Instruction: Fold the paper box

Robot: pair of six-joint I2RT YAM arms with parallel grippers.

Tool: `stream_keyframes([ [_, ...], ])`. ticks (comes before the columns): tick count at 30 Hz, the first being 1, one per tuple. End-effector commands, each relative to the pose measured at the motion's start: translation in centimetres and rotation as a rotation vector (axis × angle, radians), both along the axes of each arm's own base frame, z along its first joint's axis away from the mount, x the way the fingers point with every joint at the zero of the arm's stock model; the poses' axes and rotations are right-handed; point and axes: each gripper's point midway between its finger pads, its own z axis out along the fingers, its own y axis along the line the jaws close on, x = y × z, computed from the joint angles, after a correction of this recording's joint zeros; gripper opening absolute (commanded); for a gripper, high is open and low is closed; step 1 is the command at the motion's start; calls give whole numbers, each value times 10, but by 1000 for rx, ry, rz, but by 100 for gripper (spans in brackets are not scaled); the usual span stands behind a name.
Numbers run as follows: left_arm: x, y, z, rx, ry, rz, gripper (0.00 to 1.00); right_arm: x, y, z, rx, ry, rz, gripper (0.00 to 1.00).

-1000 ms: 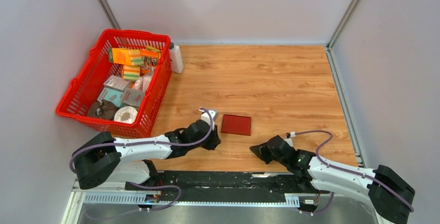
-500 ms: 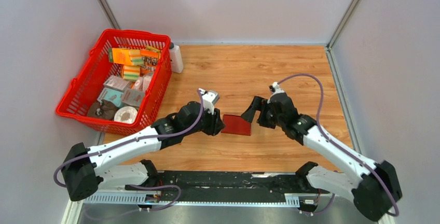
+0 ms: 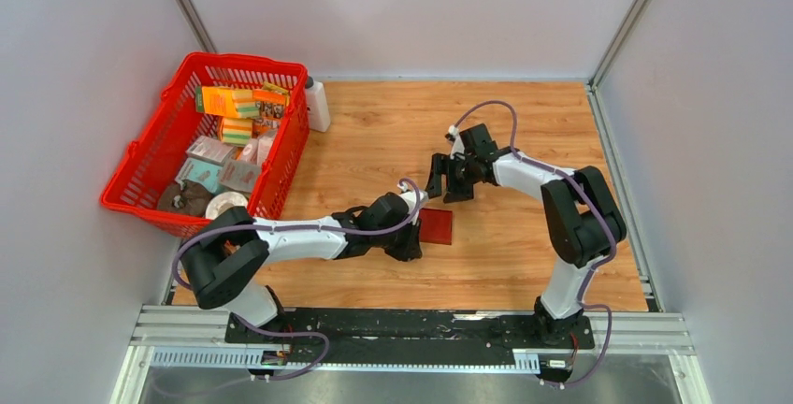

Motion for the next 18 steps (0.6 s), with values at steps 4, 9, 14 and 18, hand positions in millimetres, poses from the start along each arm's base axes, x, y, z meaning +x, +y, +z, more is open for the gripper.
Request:
stream_keyframes([
  [4, 23, -15, -4, -4, -23, 84, 20, -36, 19, -1, 158, 48, 152, 73],
  [9, 41, -1, -18, 19, -28, 187, 19, -55, 18, -4, 175, 71, 141, 65],
  [14, 51, 2, -27, 8, -6, 209, 18, -73, 21, 10, 164, 34, 147, 56],
  [18, 57, -5, -25, -10, -13, 211, 18, -79, 26, 48, 248, -21, 111, 52],
])
